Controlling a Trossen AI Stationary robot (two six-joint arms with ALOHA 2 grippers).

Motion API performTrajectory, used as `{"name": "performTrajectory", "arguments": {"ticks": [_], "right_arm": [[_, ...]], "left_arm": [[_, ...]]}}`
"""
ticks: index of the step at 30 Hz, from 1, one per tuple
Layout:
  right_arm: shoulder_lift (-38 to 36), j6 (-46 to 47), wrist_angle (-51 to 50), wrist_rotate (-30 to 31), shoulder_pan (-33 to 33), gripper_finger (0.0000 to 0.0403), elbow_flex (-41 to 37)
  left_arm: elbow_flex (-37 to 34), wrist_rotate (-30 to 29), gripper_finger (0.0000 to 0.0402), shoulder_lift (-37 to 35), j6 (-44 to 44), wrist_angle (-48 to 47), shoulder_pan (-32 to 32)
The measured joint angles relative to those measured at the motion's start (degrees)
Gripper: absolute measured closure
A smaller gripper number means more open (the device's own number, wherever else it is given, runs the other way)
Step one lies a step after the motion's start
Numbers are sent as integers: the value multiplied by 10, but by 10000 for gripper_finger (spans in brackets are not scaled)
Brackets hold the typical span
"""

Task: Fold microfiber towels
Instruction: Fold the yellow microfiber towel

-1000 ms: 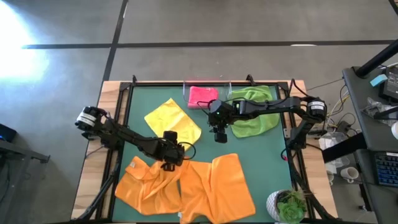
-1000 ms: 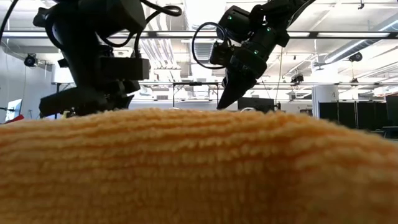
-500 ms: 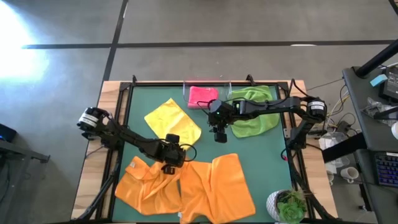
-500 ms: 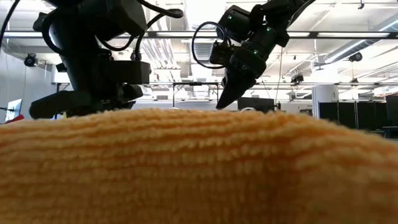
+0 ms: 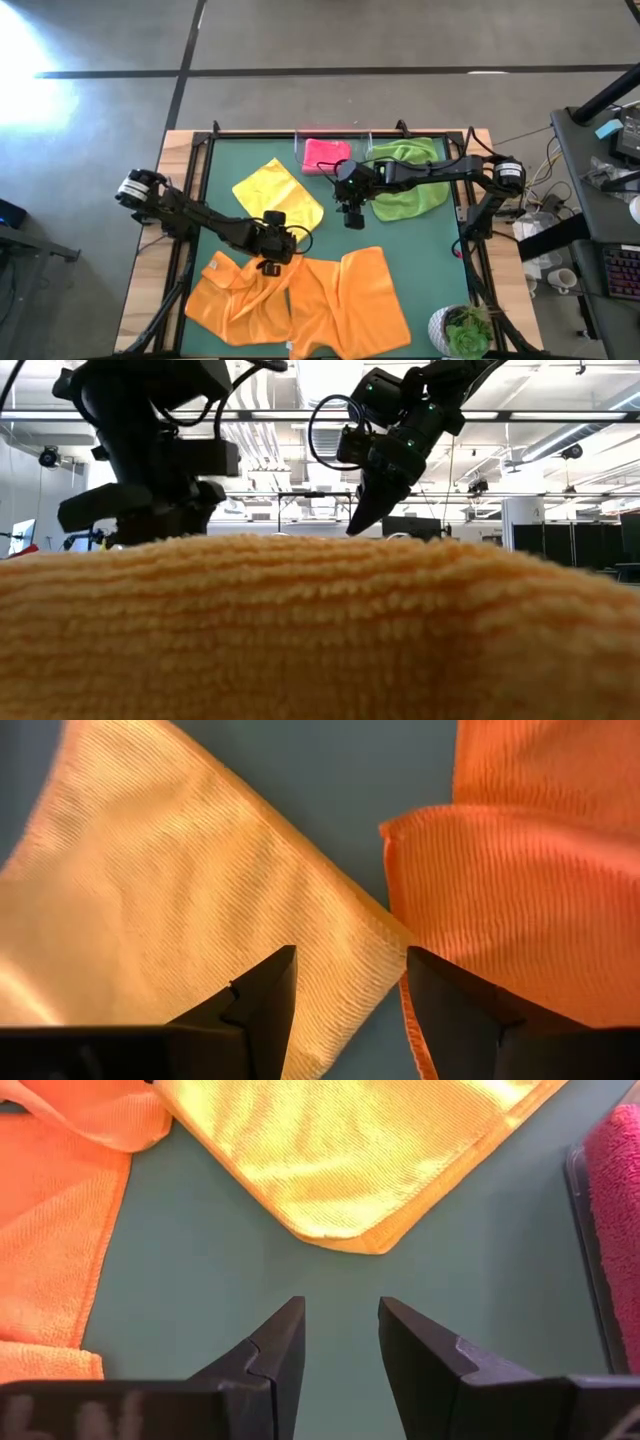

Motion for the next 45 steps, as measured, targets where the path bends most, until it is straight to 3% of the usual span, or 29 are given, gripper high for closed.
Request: {"name": "performTrajectory", "arguments": {"ticks": [11,37,41,45], "right_arm": [[0,1,1,0,0,282,0],[0,2,1,0,0,282,0],[0,2,1,0,0,282,0],[0,2,1,0,0,282,0]], "left_arm": [[-1,27,226,11,-3,1,-2],[0,14,227,36,-4,14,5],[-1,15,248,36,-4,17,7],[-1,15,294,35,-4,17,8]]}}
